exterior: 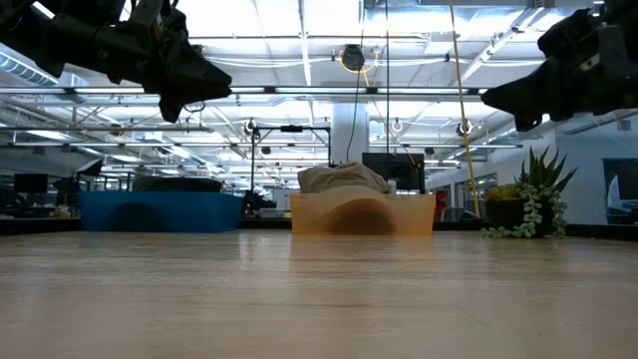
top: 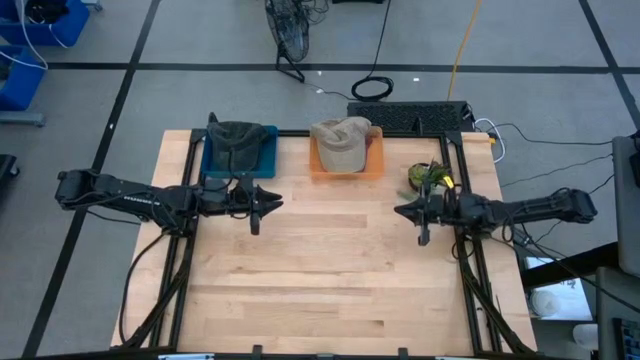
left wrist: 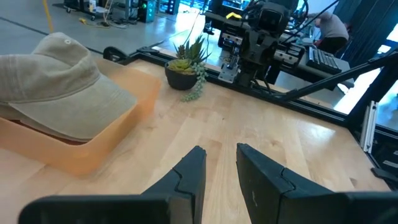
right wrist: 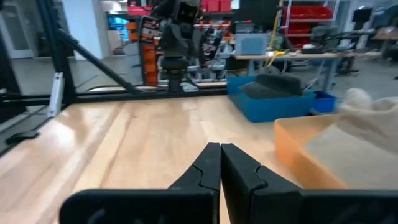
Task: Pick & Place hat
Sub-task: Return to Home Position
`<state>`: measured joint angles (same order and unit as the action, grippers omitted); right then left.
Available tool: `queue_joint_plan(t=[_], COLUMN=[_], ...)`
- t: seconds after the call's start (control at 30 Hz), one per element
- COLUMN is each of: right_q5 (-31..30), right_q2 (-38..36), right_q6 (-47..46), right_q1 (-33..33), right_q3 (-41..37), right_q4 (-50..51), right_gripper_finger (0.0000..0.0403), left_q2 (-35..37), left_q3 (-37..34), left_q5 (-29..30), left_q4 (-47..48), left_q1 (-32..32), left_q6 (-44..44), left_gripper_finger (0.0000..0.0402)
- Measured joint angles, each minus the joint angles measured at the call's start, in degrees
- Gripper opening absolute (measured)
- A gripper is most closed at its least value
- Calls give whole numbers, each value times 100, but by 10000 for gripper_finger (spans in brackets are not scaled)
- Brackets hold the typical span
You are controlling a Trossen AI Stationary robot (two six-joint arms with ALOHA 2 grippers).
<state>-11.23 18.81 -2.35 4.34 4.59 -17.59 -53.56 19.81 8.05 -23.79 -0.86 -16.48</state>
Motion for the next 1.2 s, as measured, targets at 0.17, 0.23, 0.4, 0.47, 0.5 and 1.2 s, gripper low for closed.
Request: queue_joint_plan(t=[0.17,0.23,0.4,0.47,0.5,1.2], right_q5=[-74,-68,379,388,381,378], right_q2=[-13,-61,-216,-264,-275,-403], right_q6=[41,17,6,6,4,-14], right_q1=[109,109,103,103,93,87], right_q3=[7,1,-60,-202,-291,-373], right_q4=[10,8,-3,-39,-47,254], right_gripper_finger=[0,0,0,0,0,0], left_q2=[0,0,0,0,0,0], left_q3=[0,0,0,0,0,-2], left_q5=[1,-1,-1,-1,-1,-9], left_q4=[0,0,0,-1,-2,-25], left_q1=[22,52,126,136,136,136], left_q6=[-43,-53,-1,58,92,237], left_gripper_finger=[93,93,93,93,93,93])
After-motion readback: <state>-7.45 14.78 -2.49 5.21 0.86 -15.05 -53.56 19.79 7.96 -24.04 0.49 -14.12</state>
